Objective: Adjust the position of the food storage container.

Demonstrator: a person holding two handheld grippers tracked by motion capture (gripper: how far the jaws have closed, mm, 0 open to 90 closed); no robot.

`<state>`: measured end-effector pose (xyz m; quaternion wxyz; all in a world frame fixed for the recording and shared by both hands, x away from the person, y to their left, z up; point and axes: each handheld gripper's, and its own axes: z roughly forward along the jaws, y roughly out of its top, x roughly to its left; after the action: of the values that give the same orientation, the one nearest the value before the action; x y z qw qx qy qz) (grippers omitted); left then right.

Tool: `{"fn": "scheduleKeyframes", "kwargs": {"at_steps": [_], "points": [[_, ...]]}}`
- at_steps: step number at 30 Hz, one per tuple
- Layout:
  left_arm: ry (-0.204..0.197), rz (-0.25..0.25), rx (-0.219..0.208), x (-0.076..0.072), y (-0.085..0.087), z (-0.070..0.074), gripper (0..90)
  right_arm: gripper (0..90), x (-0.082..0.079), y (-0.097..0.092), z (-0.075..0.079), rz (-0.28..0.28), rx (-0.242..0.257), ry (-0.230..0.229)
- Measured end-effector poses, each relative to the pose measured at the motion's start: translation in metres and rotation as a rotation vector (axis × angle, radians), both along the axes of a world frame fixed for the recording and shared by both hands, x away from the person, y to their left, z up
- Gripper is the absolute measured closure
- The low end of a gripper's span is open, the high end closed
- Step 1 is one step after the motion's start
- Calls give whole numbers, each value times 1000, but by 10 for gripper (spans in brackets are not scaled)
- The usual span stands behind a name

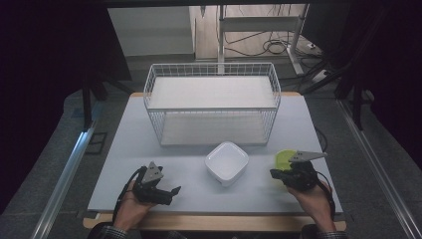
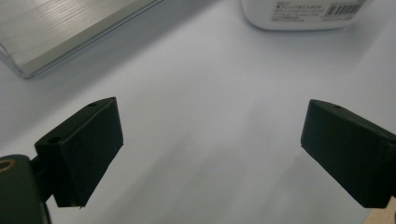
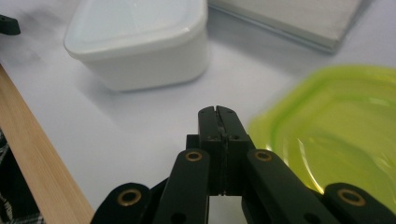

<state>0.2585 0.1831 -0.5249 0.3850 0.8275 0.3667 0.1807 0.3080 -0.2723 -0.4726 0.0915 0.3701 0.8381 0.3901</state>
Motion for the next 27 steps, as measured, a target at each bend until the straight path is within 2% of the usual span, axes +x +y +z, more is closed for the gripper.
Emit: {"fn": "scheduleKeyframes", "kwargs": {"at_steps": [5,6,9,11,16,17,18,19,20,21,23,25,26,27], "points": [[-9,-6,-1,0,-5,2,93,898,7,19,2,12,-30,-45],[-11,-8,-6,0,-8,3,106,898,14,29,4,1,-52,-67],[-14,-14,-14,1,-11,4,146,898,21,38,5,-8,-61,-86],[-17,-27,-29,2,-16,6,173,898,33,53,6,-23,-92,-101],[-17,-43,-50,4,-24,7,265,897,54,73,1,-45,-117,-70],[-17,-43,-50,4,-24,7,285,897,54,73,1,-45,-117,-70],[-16,-46,-59,5,-25,7,285,897,57,75,0,-54,-123,-65],[-15,-45,-69,6,-26,8,345,897,63,78,-2,-63,-132,-59],[-6,-42,-98,9,-29,8,365,897,66,80,-3,-66,-132,-52],[-6,-42,-98,9,-29,8,382,897,66,80,-3,-66,-132,-52],[16,-39,-135,14,-33,7,425,898,70,84,-5,-38,-136,-36],[21,-39,-135,15,-34,6,458,898,69,85,-5,-31,-136,-41],[34,-41,-126,18,-38,4,473,898,67,86,-4,-7,-125,-18],[38,-41,-118,18,-39,3,482,898,65,86,-4,0,-125,-18]]}}
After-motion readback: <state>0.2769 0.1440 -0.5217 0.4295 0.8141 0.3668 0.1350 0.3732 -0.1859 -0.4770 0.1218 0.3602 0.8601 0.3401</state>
